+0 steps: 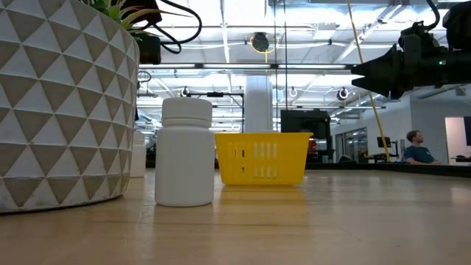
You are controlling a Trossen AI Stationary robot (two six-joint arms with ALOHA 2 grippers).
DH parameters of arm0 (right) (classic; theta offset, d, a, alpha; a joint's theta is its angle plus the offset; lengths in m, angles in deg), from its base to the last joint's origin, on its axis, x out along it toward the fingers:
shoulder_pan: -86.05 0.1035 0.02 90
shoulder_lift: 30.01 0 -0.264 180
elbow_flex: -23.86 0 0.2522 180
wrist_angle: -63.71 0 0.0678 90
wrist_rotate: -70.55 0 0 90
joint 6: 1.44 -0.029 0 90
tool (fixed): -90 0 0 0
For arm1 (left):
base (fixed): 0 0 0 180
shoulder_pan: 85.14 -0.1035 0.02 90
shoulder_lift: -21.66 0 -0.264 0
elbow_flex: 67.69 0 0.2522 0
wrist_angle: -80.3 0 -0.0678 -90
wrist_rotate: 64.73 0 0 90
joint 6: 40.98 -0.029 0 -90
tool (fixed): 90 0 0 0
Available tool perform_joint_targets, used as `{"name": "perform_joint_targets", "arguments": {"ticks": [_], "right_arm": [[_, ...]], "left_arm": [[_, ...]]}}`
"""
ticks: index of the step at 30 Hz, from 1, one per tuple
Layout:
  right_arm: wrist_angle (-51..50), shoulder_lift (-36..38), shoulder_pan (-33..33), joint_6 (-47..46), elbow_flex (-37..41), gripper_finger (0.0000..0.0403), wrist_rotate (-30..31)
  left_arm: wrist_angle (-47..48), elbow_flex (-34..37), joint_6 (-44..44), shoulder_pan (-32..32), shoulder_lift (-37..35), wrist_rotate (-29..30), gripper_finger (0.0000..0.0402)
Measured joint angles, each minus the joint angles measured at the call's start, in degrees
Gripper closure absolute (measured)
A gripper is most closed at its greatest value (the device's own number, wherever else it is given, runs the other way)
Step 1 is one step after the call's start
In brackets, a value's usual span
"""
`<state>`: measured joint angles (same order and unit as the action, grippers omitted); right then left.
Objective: Pick and place pill bottles into a basket
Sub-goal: Put the white pill bottle into the yellow bin
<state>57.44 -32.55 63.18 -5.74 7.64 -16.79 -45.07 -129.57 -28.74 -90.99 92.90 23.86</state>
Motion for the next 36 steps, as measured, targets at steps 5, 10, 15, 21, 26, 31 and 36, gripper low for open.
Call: {"name": "perform_joint_targets", "arguments": {"ticks": [5,10,15,21,26,31,36], "right_arm": [[0.00,0.00,0.00,0.00,0.00,0.0101,0.00],[0.01,0.00,0.00,-0.03,0.07,0.0101,0.00],[0.05,0.00,0.00,-0.49,0.07,0.0101,0.06],[-0.06,-0.02,0.00,-0.61,0.07,0.0101,0.15],[-0.22,-0.02,0.00,-0.63,0.09,0.0101,0.17],[-0.22,-0.02,0.00,-0.68,0.09,0.0101,0.20],[-0.36,-0.02,0.00,-1.01,0.09,0.0101,0.22]], "left_arm": [[-0.89,0.00,-1.37,-0.95,1.42,0.43,0.0108],[-0.53,0.02,-2.67,-1.61,6.67,-2.14,0.0108],[-0.91,0.04,-4.45,-1.58,9.49,-3.16,0.0108],[-2.01,0.04,-4.47,-1.59,9.84,-4.13,0.0108],[-2.54,0.04,-4.42,-1.54,9.84,-4.16,0.0108],[-2.65,0.04,-4.05,-1.54,9.84,-4.16,0.0108],[-3.57,0.04,-3.97,-1.52,9.84,-4.61,0.0108]]}}
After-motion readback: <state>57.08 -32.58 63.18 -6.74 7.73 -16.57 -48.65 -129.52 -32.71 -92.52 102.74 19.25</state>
